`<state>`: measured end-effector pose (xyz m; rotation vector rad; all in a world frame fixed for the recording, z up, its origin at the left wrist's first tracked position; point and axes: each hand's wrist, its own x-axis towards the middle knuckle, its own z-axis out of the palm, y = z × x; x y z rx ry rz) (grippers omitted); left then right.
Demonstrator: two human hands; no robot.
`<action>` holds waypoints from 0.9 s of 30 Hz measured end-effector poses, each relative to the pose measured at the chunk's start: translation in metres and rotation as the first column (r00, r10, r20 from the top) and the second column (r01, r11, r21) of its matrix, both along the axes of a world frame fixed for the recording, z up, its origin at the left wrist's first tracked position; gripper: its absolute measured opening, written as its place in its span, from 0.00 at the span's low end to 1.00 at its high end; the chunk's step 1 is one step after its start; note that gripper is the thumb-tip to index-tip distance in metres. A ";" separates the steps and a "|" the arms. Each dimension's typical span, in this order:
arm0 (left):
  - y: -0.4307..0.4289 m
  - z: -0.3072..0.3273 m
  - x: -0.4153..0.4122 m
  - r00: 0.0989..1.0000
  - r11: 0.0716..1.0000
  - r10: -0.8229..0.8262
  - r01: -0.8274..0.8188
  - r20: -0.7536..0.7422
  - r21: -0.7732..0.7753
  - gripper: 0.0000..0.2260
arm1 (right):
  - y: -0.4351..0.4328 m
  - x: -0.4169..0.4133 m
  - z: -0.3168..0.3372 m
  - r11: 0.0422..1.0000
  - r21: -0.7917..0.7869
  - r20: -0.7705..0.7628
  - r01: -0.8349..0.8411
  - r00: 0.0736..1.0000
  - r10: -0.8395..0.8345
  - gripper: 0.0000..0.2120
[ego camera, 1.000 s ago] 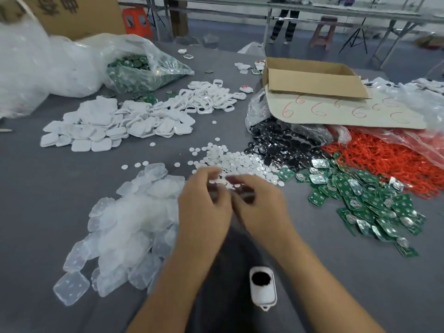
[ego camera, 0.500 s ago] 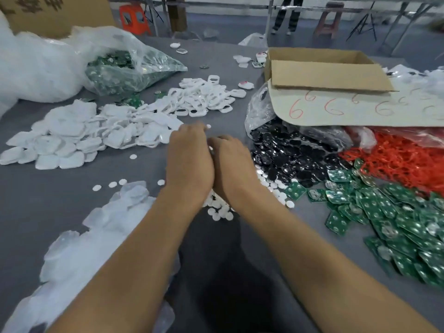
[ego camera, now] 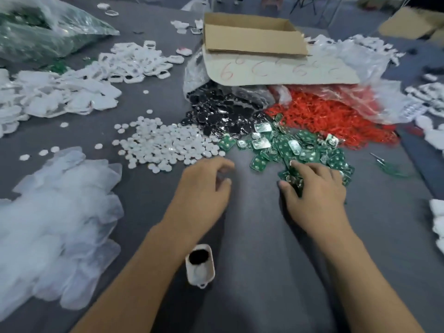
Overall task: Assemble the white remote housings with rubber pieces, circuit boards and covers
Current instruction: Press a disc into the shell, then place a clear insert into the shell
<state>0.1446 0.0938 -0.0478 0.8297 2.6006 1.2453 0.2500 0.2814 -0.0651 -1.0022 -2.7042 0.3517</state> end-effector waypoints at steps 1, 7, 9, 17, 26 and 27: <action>-0.001 0.004 -0.005 1.000 1.000 0.002 -0.002 -0.016 -0.022 0.14 | 0.002 -0.002 -0.001 1.000 0.001 -0.004 0.002 1.000 -0.002 0.25; -0.110 0.025 -0.015 0.885 0.881 0.441 -0.459 -0.149 -0.118 0.12 | -0.026 -0.001 0.008 0.988 -0.086 -0.239 -0.132 0.965 0.108 0.16; -0.154 0.026 0.003 0.819 0.786 0.557 -0.574 -0.141 -0.229 0.10 | -0.066 -0.007 0.016 0.923 -0.132 -0.321 -0.363 0.896 0.306 0.14; -0.181 0.008 0.029 0.815 0.703 0.574 -0.538 -0.075 -0.465 0.07 | -0.228 -0.079 0.031 0.648 -0.401 -0.014 -0.648 0.711 0.703 0.12; -0.192 0.006 0.040 0.815 0.805 0.573 -0.580 -0.089 -0.128 0.07 | -0.225 -0.076 0.021 0.581 -0.554 -0.255 -0.597 0.786 0.564 0.07; -0.192 0.009 0.041 0.813 0.809 0.576 -0.582 -0.085 -0.079 0.07 | -0.222 -0.071 0.022 0.509 -0.614 -0.301 -0.603 0.775 0.555 0.10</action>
